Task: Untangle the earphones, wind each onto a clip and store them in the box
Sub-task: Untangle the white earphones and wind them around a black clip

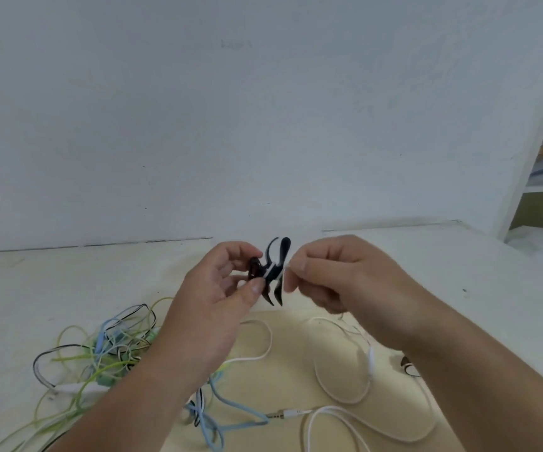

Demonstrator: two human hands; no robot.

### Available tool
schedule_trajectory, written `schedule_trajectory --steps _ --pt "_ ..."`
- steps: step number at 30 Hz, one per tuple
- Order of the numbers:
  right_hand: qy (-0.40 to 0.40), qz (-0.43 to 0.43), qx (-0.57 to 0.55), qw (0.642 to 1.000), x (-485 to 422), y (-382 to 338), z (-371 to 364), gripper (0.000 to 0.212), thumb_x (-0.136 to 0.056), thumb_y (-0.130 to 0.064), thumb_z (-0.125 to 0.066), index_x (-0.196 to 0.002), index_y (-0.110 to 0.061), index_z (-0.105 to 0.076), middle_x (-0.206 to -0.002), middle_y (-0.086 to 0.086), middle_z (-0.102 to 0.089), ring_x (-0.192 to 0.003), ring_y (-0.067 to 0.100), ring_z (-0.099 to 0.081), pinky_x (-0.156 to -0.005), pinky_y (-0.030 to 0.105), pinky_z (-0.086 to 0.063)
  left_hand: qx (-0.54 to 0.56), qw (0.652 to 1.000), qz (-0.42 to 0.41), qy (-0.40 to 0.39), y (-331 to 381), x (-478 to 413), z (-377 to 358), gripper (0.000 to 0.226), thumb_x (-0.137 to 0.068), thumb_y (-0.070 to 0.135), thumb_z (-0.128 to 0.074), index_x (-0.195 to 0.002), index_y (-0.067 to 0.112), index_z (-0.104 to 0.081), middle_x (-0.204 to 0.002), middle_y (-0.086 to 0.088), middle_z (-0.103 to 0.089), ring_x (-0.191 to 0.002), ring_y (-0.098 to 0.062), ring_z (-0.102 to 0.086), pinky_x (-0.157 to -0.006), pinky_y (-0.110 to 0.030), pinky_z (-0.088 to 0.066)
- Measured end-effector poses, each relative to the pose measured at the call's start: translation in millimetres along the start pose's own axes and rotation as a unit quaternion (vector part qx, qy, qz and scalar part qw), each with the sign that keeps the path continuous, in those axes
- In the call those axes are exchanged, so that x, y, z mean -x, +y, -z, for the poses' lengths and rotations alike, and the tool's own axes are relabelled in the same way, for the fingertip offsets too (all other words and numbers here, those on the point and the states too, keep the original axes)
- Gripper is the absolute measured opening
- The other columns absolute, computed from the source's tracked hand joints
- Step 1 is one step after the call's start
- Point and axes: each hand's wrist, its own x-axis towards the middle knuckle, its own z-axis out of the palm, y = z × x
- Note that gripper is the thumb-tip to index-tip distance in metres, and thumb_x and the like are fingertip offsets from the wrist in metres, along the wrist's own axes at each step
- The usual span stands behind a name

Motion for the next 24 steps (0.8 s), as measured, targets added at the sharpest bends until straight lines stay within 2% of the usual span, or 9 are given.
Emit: schedule_trajectory --steps 2,5,8,11,14,16,18,22,24 --pt "0.037 0.008 -0.022 0.999 0 -1 6 0.021 -0.080 -0.024 -0.059 -0.072 -0.010 -0.071 -0.052 -0.004 -0.039 -0.048 0.011 -0.030 -0.047 0.022 -0.023 -0.010 0.999 -0.001 -0.042 -2 1 -1 0.027 -0.084 0.005 -0.068 -0.097 0.028 -0.066 -0.096 -0.002 -0.070 -0.094 -0.029 -0.067 -0.090 -0.037 -0.051" --pt "0.121 0.011 0.039 0.992 0 0 10 0.022 -0.088 -0.017 -0.063 -0.069 -0.013 -0.072 -0.052 -0.002 -0.037 -0.050 0.014 -0.028 -0.048 0.025 -0.022 -0.018 0.997 0.000 -0.080 -2 3 -1 0.025 -0.079 0.014 -0.063 -0.095 0.032 -0.066 -0.095 -0.003 -0.070 -0.096 -0.031 -0.066 -0.090 -0.035 -0.052" --pt "0.189 0.034 0.120 0.974 -2 2 13 0.019 -0.090 -0.015 -0.068 -0.072 -0.014 -0.072 -0.047 -0.013 -0.043 -0.043 0.005 -0.034 -0.044 0.014 -0.028 -0.021 0.995 0.002 -0.102 -3 2 1 0.027 -0.078 0.013 -0.063 -0.096 0.033 -0.067 -0.097 -0.004 -0.072 -0.096 -0.028 -0.067 -0.085 -0.028 -0.054" --pt "0.202 0.038 0.131 0.970 -5 6 13 0.016 -0.089 -0.015 -0.071 -0.073 -0.014 -0.071 -0.047 -0.017 -0.048 -0.043 0.001 -0.042 -0.045 0.008 -0.030 -0.027 0.992 0.008 -0.123 -3 2 0 0.029 -0.079 0.013 -0.063 -0.099 0.033 -0.068 -0.100 -0.003 -0.072 -0.097 -0.021 -0.068 -0.083 -0.023 -0.052" --pt "0.201 0.007 0.120 0.972 -7 13 13 0.018 -0.092 -0.020 -0.068 -0.076 -0.014 -0.072 -0.046 -0.015 -0.041 -0.040 0.004 -0.035 -0.042 0.009 -0.027 0.014 0.993 0.009 -0.118 0 4 -2 0.028 -0.078 0.010 -0.064 -0.104 0.021 -0.067 -0.096 -0.004 -0.073 -0.091 -0.016 -0.070 -0.082 -0.023 -0.053" --pt "0.170 -0.040 0.128 0.976 -7 16 13 0.022 -0.095 -0.026 -0.065 -0.076 -0.017 -0.073 -0.046 -0.014 -0.039 -0.042 0.005 -0.032 -0.041 0.013 -0.027 0.068 0.994 0.013 -0.085 3 4 -4 0.027 -0.080 0.003 -0.066 -0.106 0.012 -0.065 -0.093 -0.009 -0.074 -0.087 -0.018 -0.071 -0.082 -0.025 -0.056" --pt "0.100 -0.077 0.146 0.981 -7 20 10 0.025 -0.096 -0.028 -0.061 -0.078 -0.019 -0.075 -0.053 -0.008 -0.045 -0.047 0.008 -0.037 -0.044 0.017 -0.029 0.088 0.995 0.023 -0.039 5 4 -5 0.025 -0.087 -0.008 -0.064 -0.106 0.010 -0.064 -0.093 -0.011 -0.075 -0.087 -0.021 -0.072 -0.083 -0.029 -0.058" --pt "-0.090 -0.066 0.127 0.986 -5 23 -6 0.029 -0.103 -0.022 -0.051 -0.092 -0.011 -0.074 -0.054 -0.009 -0.046 -0.050 0.008 -0.037 -0.048 0.020 -0.030 0.022 0.999 0.016 0.044 3 1 -4 0.028 -0.090 -0.006 -0.061 -0.105 0.018 -0.065 -0.095 -0.005 -0.076 -0.092 -0.016 -0.072 -0.091 -0.035 -0.056" --pt "-0.128 -0.060 0.118 0.983 -3 22 -8 0.029 -0.104 -0.023 -0.050 -0.096 -0.008 -0.074 -0.055 -0.008 -0.046 -0.051 0.011 -0.036 -0.050 0.022 -0.029 -0.003 0.998 0.012 0.058 2 1 -3 0.027 -0.091 -0.002 -0.063 -0.105 0.021 -0.065 -0.098 -0.003 -0.075 -0.093 -0.015 -0.072 -0.093 -0.037 -0.055"
